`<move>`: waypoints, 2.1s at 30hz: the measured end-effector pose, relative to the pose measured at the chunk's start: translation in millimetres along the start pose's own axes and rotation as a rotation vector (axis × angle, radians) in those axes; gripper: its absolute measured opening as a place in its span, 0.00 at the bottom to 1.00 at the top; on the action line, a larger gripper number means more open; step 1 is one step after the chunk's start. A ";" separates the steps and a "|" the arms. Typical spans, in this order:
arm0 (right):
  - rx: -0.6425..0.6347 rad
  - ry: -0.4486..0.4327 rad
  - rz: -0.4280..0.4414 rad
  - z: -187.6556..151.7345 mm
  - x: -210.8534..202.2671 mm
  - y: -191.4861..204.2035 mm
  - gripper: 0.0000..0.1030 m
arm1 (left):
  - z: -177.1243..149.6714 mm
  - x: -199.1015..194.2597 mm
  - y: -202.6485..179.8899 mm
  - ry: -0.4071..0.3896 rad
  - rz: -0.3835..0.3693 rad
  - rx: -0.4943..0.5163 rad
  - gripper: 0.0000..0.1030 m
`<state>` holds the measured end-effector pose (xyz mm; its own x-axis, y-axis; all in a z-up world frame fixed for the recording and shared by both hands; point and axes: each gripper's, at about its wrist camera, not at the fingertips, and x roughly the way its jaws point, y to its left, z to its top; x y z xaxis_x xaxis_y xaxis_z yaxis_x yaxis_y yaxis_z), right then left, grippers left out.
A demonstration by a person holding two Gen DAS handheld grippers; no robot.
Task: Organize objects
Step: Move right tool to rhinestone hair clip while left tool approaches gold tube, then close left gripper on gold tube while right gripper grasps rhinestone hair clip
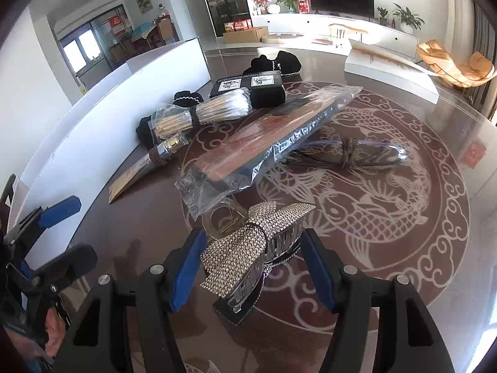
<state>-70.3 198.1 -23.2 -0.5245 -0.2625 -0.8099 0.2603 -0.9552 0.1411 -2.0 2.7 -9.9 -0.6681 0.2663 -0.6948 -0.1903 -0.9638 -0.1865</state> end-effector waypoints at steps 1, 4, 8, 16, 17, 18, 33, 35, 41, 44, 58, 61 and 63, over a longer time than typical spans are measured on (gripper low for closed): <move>0.004 -0.002 -0.009 -6.2 -5.7 -6.5 0.65 | 0.4 0.4 0.0 0.003 -0.004 0.001 1.00; 0.039 -0.025 -0.019 -25.6 -20.6 -22.6 0.90 | 0.8 3.5 5.1 0.017 -0.019 -0.024 1.00; 0.049 -0.062 -0.014 -49.9 -31.6 -27.0 0.93 | 0.2 7.1 17.8 0.039 -0.035 -0.095 1.00; 0.049 -0.090 -0.026 -75.1 -32.3 -31.3 0.93 | 10.3 17.6 25.3 0.051 0.018 -0.105 1.00; 0.051 -0.091 -0.023 -74.3 -32.1 -31.7 0.94 | 15.4 23.5 24.5 0.064 0.045 -0.077 1.00; 0.053 -0.081 -0.023 -73.9 -29.2 -31.2 0.94 | 21.6 31.0 24.3 0.080 0.075 -0.045 1.00; 0.094 -0.085 -0.027 -74.5 -30.5 -38.8 0.95 | 27.9 78.3 18.0 0.212 0.054 0.113 0.55; 0.087 -0.079 -0.031 -73.9 -29.0 -37.4 0.95 | 17.9 66.2 17.8 0.207 0.027 0.109 0.50; 0.064 -0.065 -0.047 -73.4 -25.7 -32.6 0.98 | 29.4 75.9 28.0 0.221 0.037 0.008 0.85; 0.060 -0.063 -0.052 -73.8 -25.0 -31.7 0.98 | 38.4 95.5 20.3 0.229 0.120 0.029 0.92; -0.086 -0.019 -0.107 -5.7 15.3 8.9 0.85 | 23.6 47.2 23.6 0.134 0.064 -0.021 0.24; 0.032 -0.029 -0.072 -7.9 8.2 -9.5 0.47 | 15.4 24.5 25.2 0.093 0.047 -0.028 0.24; 0.049 -0.056 -0.079 -13.5 -8.4 -15.2 0.47 | 14.6 8.2 26.6 0.051 0.019 -0.055 0.24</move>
<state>-58.9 216.6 -26.2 -0.5868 -0.1924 -0.7865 0.1774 -0.9783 0.1069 -23.1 -20.7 -10.4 -0.6333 0.2488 -0.7328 -0.1375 -0.9680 -0.2098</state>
